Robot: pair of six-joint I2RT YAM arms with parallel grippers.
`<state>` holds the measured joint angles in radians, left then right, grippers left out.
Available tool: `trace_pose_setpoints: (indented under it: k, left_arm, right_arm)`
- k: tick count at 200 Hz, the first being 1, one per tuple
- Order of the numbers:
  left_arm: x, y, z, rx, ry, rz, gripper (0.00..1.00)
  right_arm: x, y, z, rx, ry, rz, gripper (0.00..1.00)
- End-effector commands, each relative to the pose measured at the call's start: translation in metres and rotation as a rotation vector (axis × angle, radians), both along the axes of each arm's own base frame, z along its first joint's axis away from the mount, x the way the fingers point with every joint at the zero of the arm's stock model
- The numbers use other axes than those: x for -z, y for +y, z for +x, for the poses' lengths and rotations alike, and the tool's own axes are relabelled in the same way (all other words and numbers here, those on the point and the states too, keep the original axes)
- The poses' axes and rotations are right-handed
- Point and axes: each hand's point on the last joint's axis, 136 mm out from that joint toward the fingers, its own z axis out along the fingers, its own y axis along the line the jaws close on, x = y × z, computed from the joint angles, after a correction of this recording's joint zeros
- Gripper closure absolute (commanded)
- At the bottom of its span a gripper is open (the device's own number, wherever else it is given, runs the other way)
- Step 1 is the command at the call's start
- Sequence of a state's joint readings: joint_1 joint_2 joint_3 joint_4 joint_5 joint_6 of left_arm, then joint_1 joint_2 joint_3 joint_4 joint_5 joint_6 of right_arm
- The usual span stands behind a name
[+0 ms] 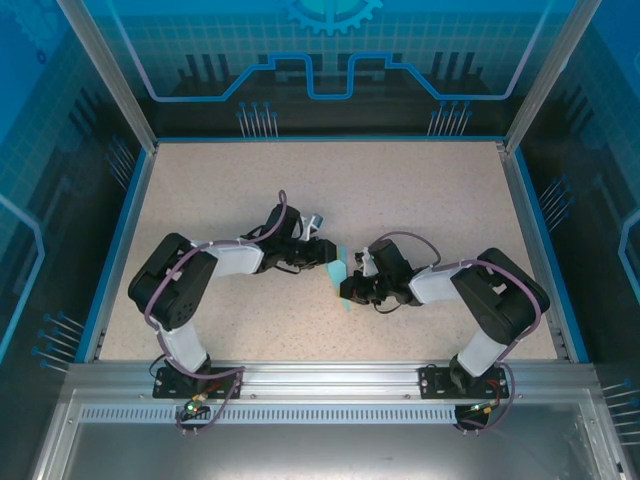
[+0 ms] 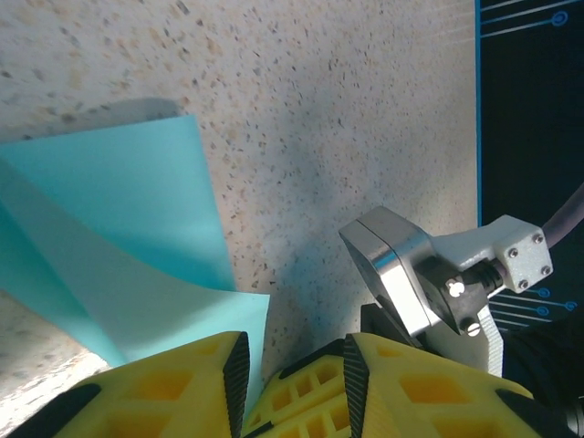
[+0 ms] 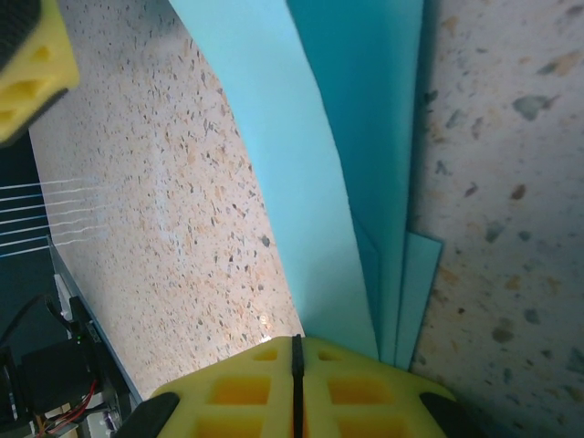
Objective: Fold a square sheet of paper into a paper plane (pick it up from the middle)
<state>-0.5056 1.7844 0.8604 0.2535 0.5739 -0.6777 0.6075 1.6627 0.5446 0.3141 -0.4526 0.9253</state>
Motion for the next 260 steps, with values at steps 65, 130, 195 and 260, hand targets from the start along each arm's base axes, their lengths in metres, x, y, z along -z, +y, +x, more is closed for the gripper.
trace_pose_setpoints:
  k: [65,130,195,260]
  left_arm:
    - [0.045,0.005,0.012,-0.052,0.017,0.111,0.65]
    - [0.059,0.02,0.02,-0.087,0.039,0.155,0.65]
    - [0.049,0.028,0.044,-0.069,0.001,0.172,0.64]
    - [0.058,0.046,0.06,-0.09,0.022,0.192,0.64]
  right_arm:
    - [0.042,-0.03,-0.035,0.003,0.182,-0.144,0.91]
    - [0.046,-0.037,-0.042,-0.002,0.199,-0.171,0.93]
    - [0.048,-0.038,-0.047,-0.023,0.207,-0.177,0.93]
    - [0.047,-0.036,-0.047,-0.027,0.205,-0.167,0.93]
